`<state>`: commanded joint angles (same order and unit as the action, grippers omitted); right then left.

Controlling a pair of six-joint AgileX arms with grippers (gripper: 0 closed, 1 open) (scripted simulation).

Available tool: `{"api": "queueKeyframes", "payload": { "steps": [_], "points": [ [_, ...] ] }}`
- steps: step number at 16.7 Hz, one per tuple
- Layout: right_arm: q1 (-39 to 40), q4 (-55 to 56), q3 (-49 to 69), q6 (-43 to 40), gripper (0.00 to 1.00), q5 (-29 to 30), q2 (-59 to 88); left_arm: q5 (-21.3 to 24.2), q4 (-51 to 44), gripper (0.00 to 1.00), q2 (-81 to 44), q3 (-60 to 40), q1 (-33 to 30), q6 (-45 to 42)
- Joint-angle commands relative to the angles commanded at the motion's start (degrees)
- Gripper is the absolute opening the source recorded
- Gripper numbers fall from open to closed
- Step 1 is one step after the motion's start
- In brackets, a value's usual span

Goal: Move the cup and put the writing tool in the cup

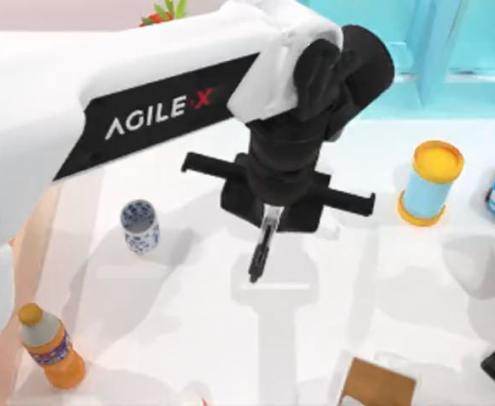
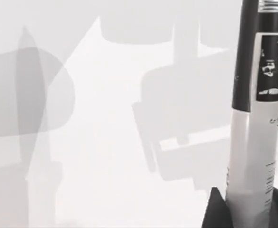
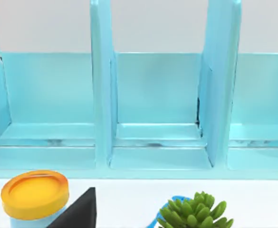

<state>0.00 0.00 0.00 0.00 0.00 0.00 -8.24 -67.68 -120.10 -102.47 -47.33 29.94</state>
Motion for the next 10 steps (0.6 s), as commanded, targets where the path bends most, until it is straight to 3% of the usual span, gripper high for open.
{"api": "queueKeyframes", "payload": {
  "steps": [5, 10],
  "points": [
    [0.00, 0.00, 0.00, 0.00, 1.00, 0.00, 0.00, -3.46, 11.56, 0.00, 3.69, 9.32, 0.26, -2.00],
    [0.00, 0.00, 0.00, 0.00, 1.00, 0.00, 0.00, -8.79, 37.58, 0.00, 11.27, 27.30, 1.43, -6.37]
  ]
}}
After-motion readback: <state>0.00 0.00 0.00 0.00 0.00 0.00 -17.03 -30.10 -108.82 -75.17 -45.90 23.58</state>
